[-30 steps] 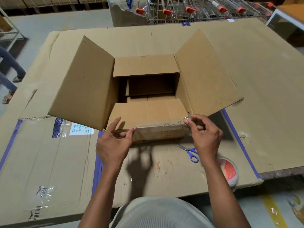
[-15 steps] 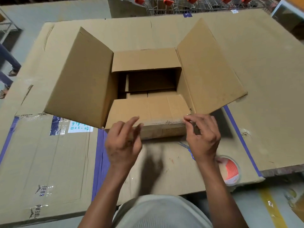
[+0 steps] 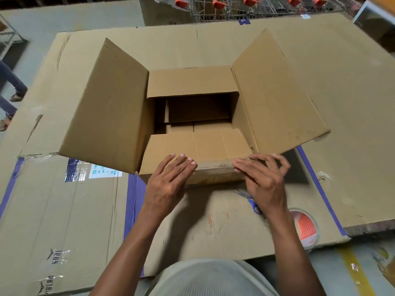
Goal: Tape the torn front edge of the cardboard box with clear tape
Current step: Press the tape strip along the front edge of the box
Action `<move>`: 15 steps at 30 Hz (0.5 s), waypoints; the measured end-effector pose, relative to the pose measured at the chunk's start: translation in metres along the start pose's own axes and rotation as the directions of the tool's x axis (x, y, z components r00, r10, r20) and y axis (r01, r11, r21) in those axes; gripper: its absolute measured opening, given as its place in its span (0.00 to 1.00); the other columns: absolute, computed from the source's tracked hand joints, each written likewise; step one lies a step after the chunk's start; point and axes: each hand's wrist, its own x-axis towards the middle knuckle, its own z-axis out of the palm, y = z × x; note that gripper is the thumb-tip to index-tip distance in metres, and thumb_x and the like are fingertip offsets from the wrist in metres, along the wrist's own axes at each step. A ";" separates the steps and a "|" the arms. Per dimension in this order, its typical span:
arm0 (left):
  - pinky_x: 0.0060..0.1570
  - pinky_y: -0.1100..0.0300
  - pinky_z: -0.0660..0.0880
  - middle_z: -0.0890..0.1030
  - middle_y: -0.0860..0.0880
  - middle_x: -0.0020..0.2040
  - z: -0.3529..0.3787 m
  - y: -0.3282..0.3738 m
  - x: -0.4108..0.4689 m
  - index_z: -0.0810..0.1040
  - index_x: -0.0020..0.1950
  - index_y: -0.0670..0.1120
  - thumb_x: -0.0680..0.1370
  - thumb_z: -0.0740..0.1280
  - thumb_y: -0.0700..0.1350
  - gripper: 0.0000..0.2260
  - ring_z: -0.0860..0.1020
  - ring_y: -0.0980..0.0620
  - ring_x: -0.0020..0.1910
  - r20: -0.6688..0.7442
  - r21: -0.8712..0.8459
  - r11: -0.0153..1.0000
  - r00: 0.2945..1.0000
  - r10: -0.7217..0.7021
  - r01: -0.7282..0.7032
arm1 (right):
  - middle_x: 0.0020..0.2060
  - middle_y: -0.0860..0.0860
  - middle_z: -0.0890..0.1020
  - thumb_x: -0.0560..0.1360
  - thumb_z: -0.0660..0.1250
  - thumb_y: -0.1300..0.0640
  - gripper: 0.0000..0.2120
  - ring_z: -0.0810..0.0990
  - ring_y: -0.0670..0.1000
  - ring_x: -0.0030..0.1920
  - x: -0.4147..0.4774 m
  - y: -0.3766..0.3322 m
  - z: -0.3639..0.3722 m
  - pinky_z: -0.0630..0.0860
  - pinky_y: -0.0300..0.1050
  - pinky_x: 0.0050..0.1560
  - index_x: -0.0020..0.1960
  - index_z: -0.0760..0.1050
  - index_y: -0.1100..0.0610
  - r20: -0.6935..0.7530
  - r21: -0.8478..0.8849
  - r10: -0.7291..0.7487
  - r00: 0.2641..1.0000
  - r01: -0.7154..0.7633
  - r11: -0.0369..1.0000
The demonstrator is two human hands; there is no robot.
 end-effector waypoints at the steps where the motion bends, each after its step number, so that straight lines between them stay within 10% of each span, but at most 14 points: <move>1: 0.67 0.41 0.74 0.83 0.45 0.65 -0.005 -0.004 -0.002 0.83 0.65 0.42 0.79 0.72 0.37 0.14 0.79 0.46 0.68 -0.013 -0.001 1.000 1.000 -0.007 0.007 | 0.53 0.41 0.87 0.75 0.78 0.58 0.11 0.82 0.52 0.57 0.000 0.001 -0.002 0.64 0.58 0.60 0.56 0.86 0.47 -0.002 -0.028 0.007 1.000 -0.007 1.000; 15: 0.65 0.45 0.76 0.86 0.43 0.57 -0.002 0.016 0.014 0.86 0.57 0.39 0.77 0.72 0.34 0.10 0.83 0.43 0.61 -0.038 -0.089 0.996 0.999 -0.034 0.031 | 0.48 0.39 0.86 0.79 0.72 0.50 0.04 0.83 0.48 0.55 0.024 -0.068 0.026 0.62 0.60 0.61 0.48 0.86 0.46 0.074 -0.018 -0.060 0.995 0.061 0.998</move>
